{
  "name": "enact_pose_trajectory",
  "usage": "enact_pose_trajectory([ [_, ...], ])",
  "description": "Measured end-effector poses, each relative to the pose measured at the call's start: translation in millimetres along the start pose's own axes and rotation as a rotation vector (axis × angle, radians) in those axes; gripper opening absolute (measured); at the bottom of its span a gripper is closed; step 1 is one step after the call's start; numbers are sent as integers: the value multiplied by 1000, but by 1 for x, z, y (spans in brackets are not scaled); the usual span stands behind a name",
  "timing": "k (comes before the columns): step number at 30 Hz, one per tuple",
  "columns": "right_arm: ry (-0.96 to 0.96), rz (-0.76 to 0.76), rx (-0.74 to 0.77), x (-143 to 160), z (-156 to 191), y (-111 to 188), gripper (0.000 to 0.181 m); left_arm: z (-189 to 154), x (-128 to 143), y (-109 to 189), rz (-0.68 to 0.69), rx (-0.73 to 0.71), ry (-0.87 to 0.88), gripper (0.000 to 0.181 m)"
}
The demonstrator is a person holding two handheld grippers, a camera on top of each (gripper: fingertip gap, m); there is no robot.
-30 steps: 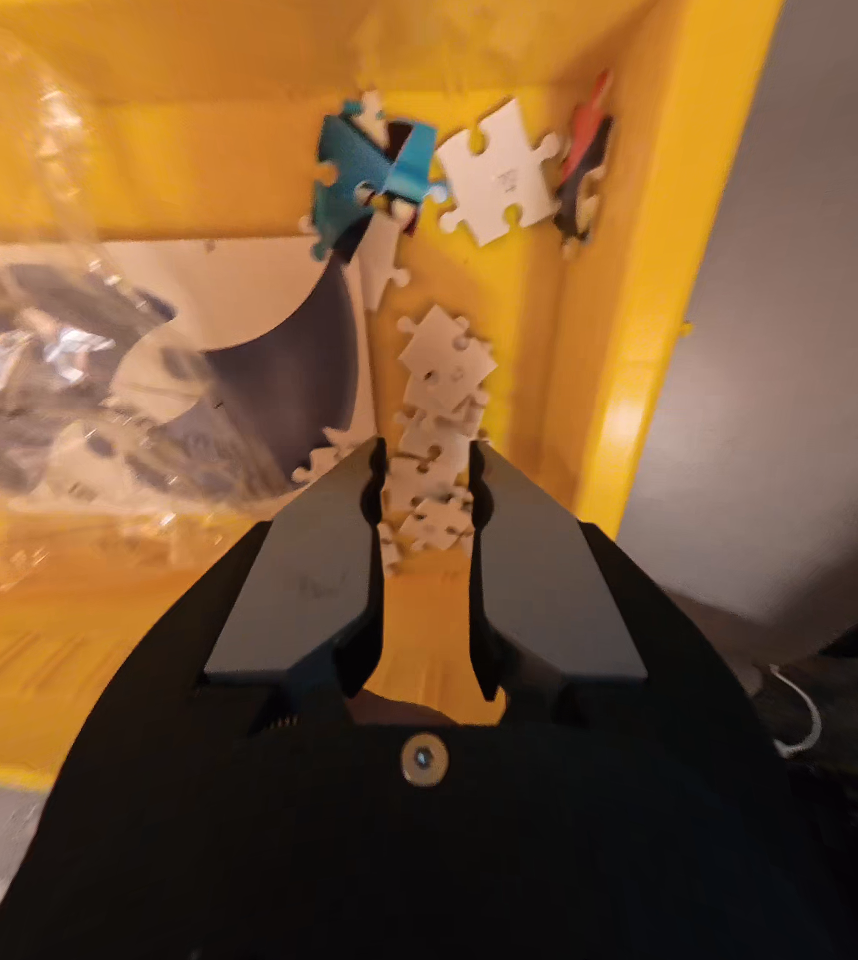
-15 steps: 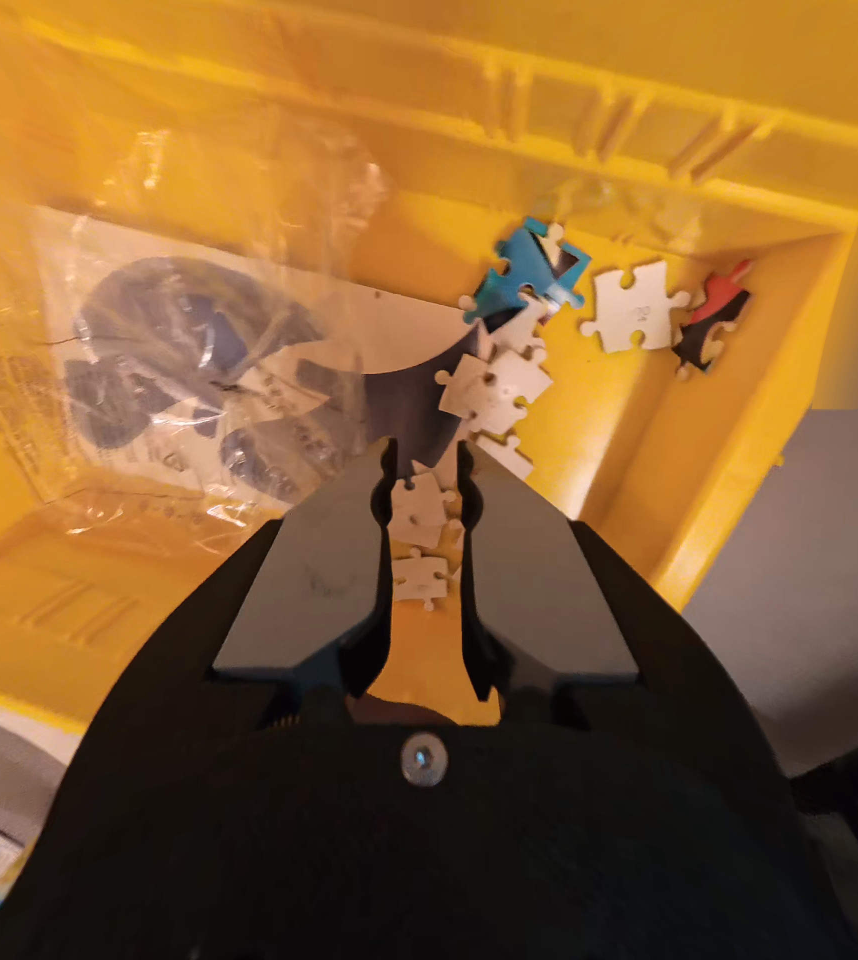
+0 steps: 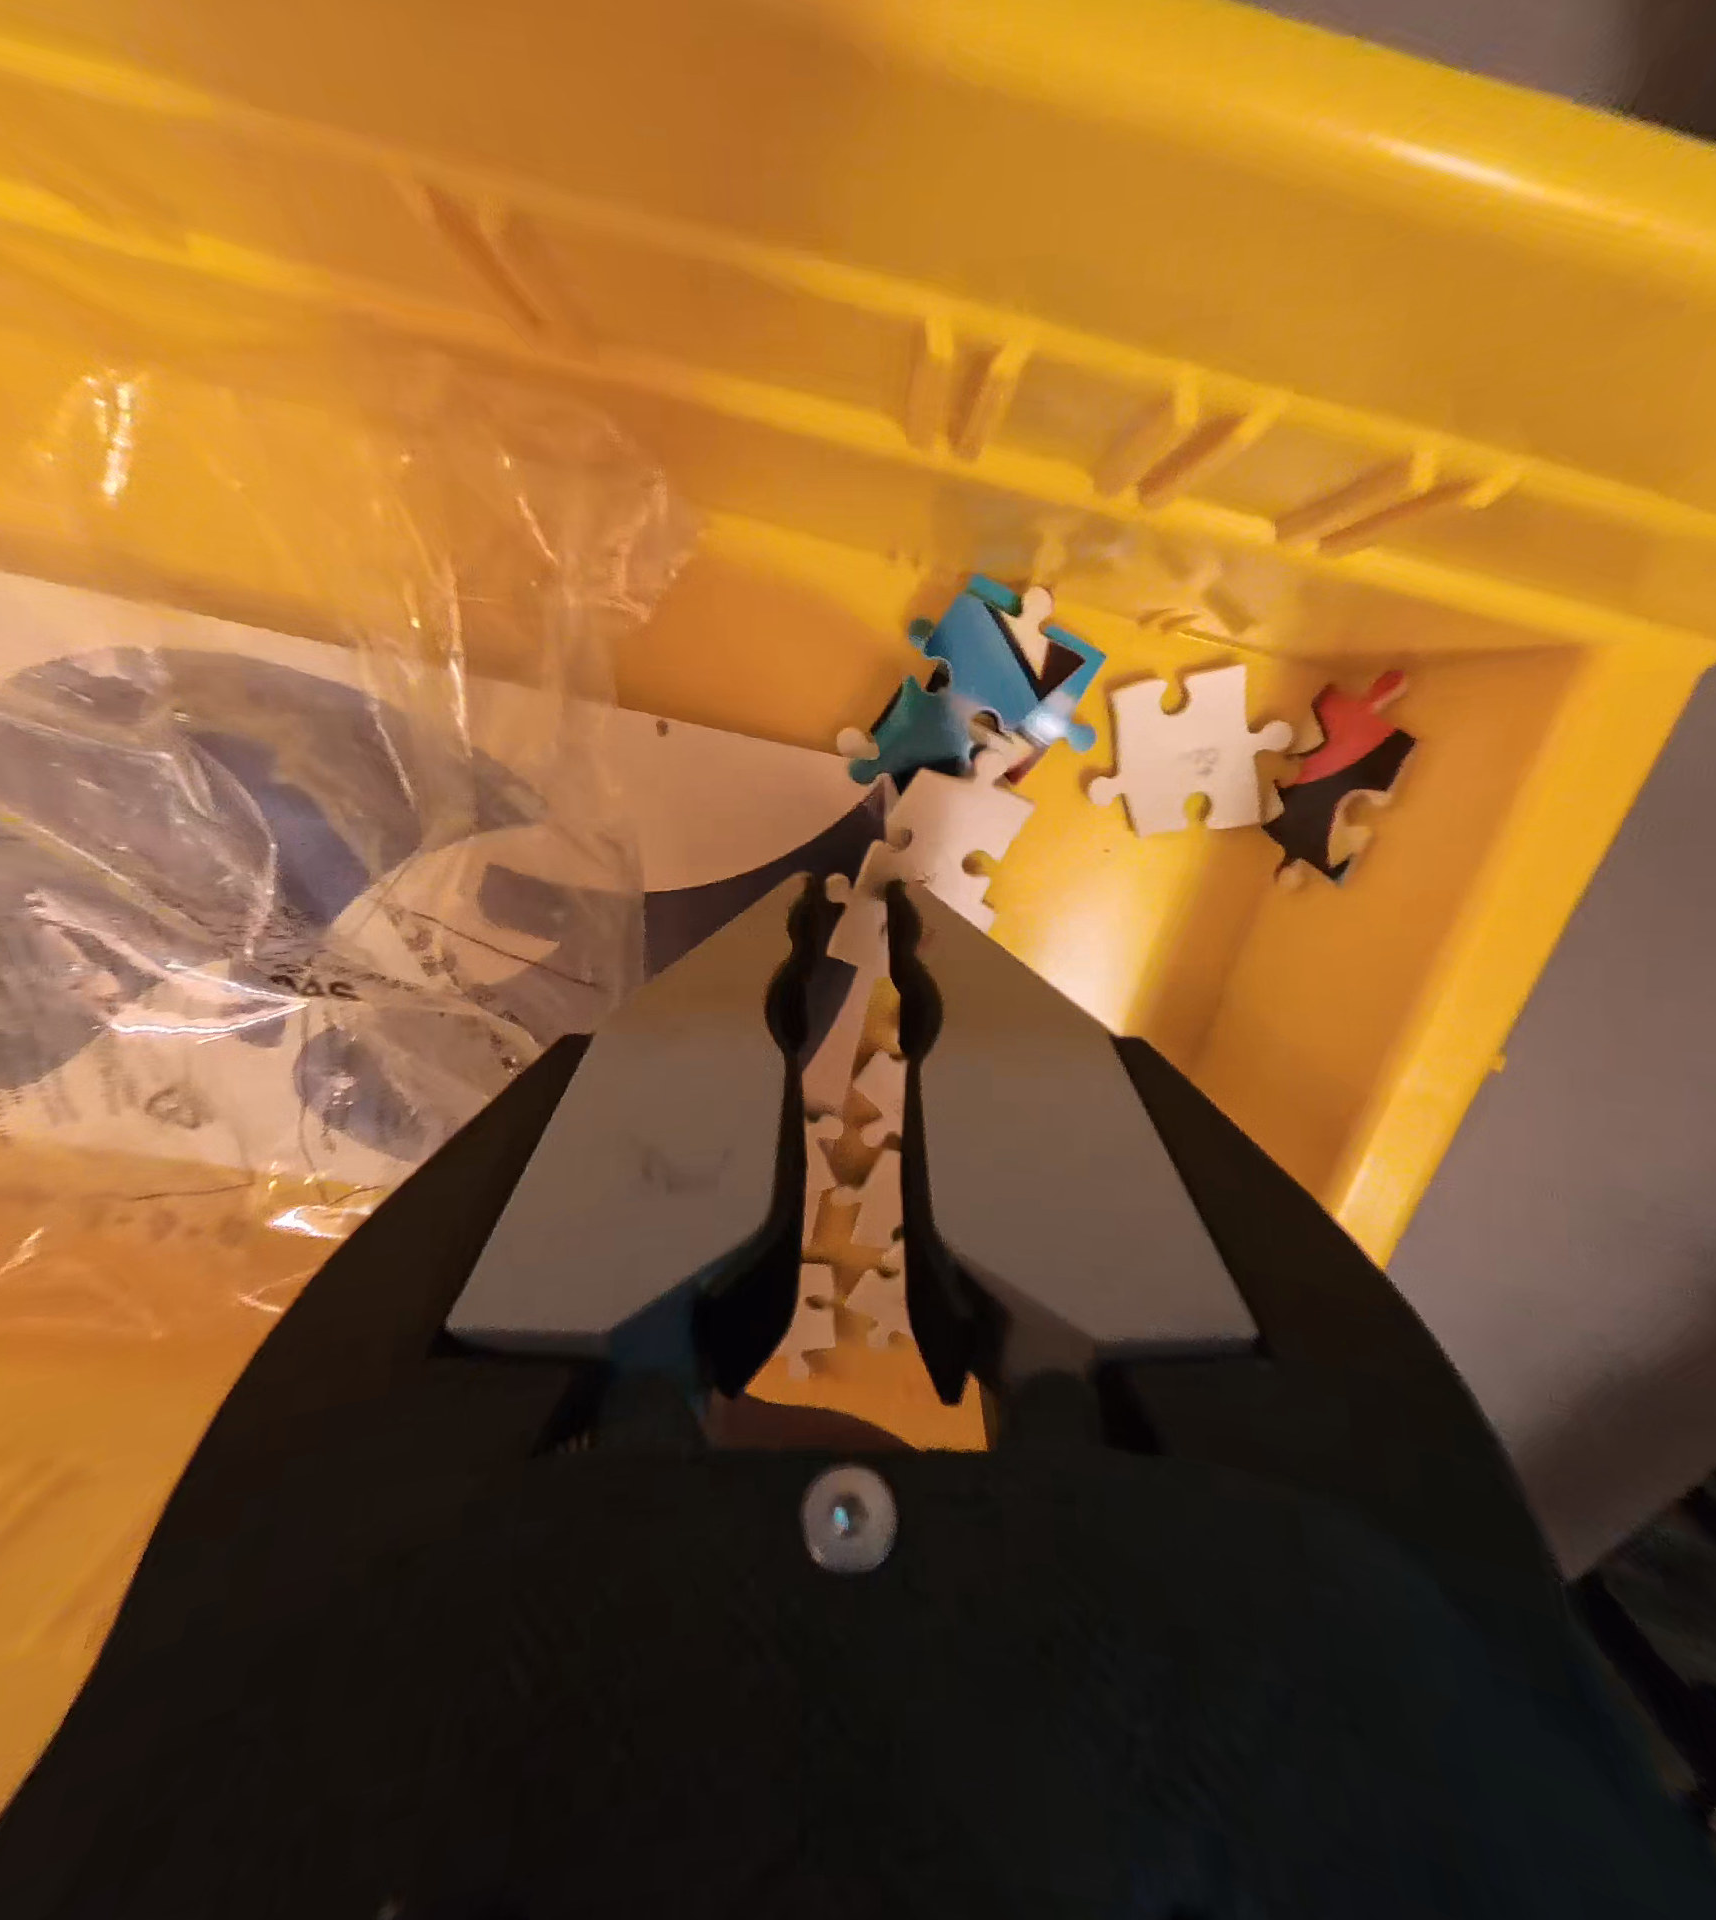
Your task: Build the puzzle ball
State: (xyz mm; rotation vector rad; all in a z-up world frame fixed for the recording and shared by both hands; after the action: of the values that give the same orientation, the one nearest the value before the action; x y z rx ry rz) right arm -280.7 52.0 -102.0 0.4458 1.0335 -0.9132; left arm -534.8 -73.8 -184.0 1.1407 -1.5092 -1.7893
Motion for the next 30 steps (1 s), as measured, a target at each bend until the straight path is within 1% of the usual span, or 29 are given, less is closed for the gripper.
enact_pose_trajectory([
  [2, -2, 0, -2, 0, 0, 0, 75, -3, 3, 0, -5, 47, 12, 8],
  [4, -6, -1, -6, 0, 0, 0, 75, -4, 5, 0, -3, 60, 29, 7],
  [6, -10, -4, -9, -1, 0, 0, 74, -3, 8, 3, 15, 35, 30, 0],
  [11, -13, -7, -11, -1, 0, 1, 74, -2, 15, 9, 45, 2, 39, 0],
  [13, -11, -4, -11, -1, 1, 1, 74, 1, 13, 13, 27, -24, 43, 0],
  [15, -9, -3, -10, 0, 1, 0, 73, 1, 5, 17, -23, -33, 54, 1],
  [17, -9, -1, -10, 0, 1, 0, 73, -4, -8, 20, -89, -17, 58, 8],
  [18, -8, -1, -9, 0, 1, 0, 73, -8, -9, 19, -89, 4, 56, 8],
  [19, -8, -2, -8, 0, 1, 0, 73, -11, -6, 16, -59, 12, 43, 9],
  [21, -8, -5, -8, -1, 1, 1, 73, -5, 7, 11, 18, -53, 24, 16],
  [22, -8, -5, -9, -1, 1, 1, 73, -3, 12, 10, 37, -59, 32, 18],
  [24, -8, -2, -10, 0, 1, 0, 73, -6, 13, 11, 22, -27, 61, 27],
  [26, -7, 0, -11, 0, 1, 0, 73, -9, 13, 11, 17, -20, 74, 31],
  [29, -5, 1, -12, 0, 2, 0, 73, -12, 19, 2, 68, -40, 64, 37],
  [30, -5, 1, -13, 0, 2, 0, 73, -11, 19, -1, 70, -70, 49, 35],
])
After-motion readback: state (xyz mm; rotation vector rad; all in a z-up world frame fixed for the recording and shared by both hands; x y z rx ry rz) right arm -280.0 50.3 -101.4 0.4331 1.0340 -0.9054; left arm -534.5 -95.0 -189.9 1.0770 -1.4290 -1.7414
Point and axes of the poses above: each gripper's, where its closed fingertips meet, y back along the fingers, x out of its underside, z = x × y across the jaws, the point moved 2 cm from there along y, back along the fingers, and after that the axes turned 2 degrees about -y, right-handed, at the moved point
